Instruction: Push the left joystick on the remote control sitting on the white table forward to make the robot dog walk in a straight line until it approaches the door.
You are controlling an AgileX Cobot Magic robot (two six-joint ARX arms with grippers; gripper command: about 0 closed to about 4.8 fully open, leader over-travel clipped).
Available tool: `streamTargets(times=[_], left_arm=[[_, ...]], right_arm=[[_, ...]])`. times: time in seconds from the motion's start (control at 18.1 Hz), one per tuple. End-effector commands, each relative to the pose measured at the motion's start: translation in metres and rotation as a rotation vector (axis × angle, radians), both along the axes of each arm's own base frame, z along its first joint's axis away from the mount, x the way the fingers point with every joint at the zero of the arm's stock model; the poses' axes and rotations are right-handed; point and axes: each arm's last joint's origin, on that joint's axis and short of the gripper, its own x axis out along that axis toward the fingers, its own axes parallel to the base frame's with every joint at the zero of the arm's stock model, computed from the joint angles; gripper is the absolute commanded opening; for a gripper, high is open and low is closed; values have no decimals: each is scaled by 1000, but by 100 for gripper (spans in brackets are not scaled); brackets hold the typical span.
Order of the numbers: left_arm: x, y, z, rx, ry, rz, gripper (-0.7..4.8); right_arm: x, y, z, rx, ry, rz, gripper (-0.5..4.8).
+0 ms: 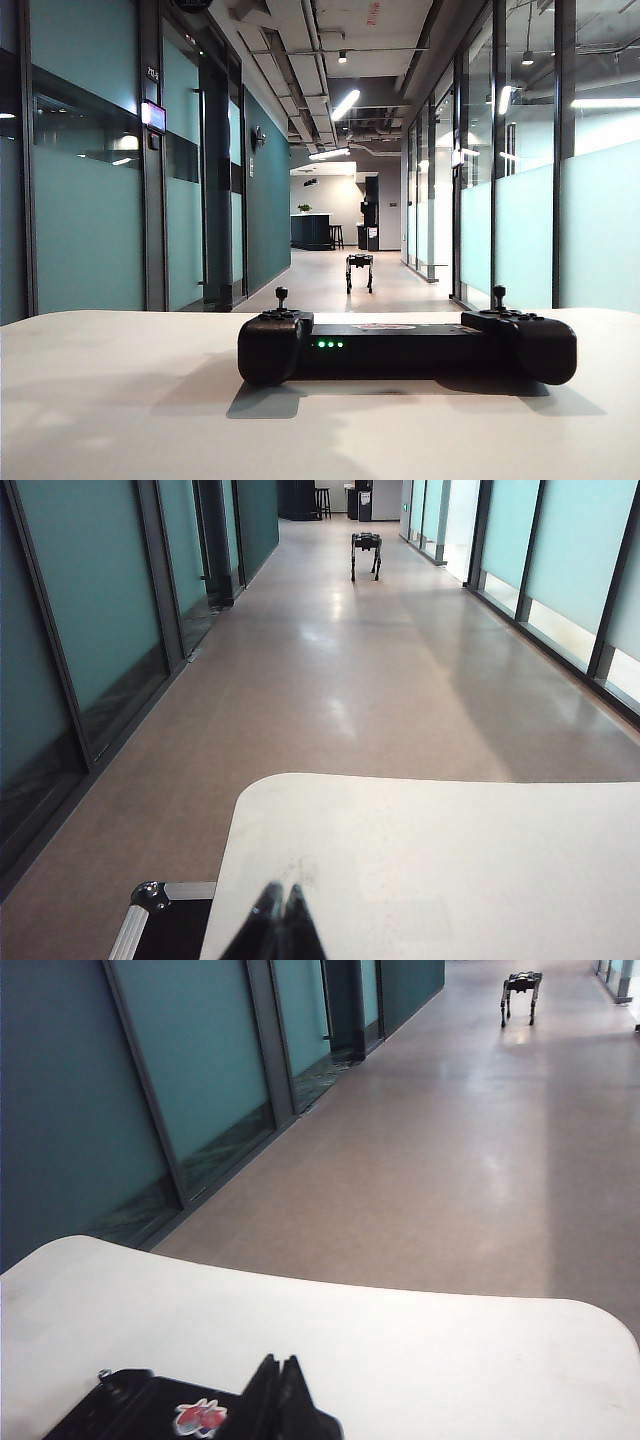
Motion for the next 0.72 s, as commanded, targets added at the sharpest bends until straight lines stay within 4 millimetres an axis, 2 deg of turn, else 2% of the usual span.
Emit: streamTargets(times=[0.06,0.17,0.39,0.72], left_arm=[[0,0,2,-1,-16,-4,-5],[0,0,2,-1,-16,-5,-5],[0,0,2,-1,-16,-4,-5],[0,0,2,-1,-16,-4,-5]], right_arm=[[3,-4,-8,29,-48,-105,-1],[10,-7,-23,54,-91,-165,-1],[25,-15,-53,38,-95,-140,-1],[32,-30,-82,25,-82,-288,-1]])
